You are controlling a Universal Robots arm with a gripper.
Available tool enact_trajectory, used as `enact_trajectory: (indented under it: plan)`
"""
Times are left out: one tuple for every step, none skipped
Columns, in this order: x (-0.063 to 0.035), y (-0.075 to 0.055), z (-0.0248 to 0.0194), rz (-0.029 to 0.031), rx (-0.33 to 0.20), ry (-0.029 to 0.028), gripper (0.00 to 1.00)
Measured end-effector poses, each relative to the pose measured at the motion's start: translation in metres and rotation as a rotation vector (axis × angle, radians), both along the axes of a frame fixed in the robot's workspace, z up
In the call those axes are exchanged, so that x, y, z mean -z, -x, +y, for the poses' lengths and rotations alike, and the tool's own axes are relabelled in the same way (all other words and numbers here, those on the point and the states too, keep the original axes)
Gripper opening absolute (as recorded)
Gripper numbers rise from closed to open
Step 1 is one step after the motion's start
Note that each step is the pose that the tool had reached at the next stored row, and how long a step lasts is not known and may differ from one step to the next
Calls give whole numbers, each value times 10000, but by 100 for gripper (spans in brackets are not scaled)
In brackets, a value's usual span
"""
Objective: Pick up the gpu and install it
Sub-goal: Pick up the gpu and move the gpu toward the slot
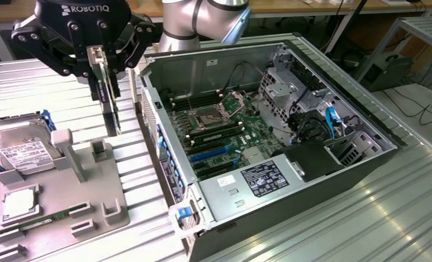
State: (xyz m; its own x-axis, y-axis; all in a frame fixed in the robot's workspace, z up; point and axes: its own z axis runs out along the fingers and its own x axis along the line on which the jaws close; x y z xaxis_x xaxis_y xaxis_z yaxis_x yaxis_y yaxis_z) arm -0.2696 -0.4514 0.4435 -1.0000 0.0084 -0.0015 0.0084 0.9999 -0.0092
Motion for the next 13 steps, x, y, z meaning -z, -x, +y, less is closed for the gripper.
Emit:
enact_trajectory:
  plan:
    - [0, -11, 0, 0, 0, 0, 28]
    - [0, -21, 0, 0, 0, 0, 28]
    - [0, -30, 0, -1, 0, -1, 28]
    - [0, -42, 0, 0, 0, 0, 28]
    - [0, -50, 0, -1, 0, 0, 28]
    - [0, -61, 0, 0, 1, 0, 28]
    - [0, -70, 0, 0, 1, 0, 28]
    - [0, -78, 0, 0, 0, -1, 28]
    - [0, -86, 0, 0, 0, 0, 28]
    - [0, -95, 0, -1, 0, -1, 28]
    - [0, -105, 0, 0, 0, 0, 28]
    - [0, -117, 0, -1, 0, -1, 28]
    - [0, -133, 0, 0, 0, 0, 28]
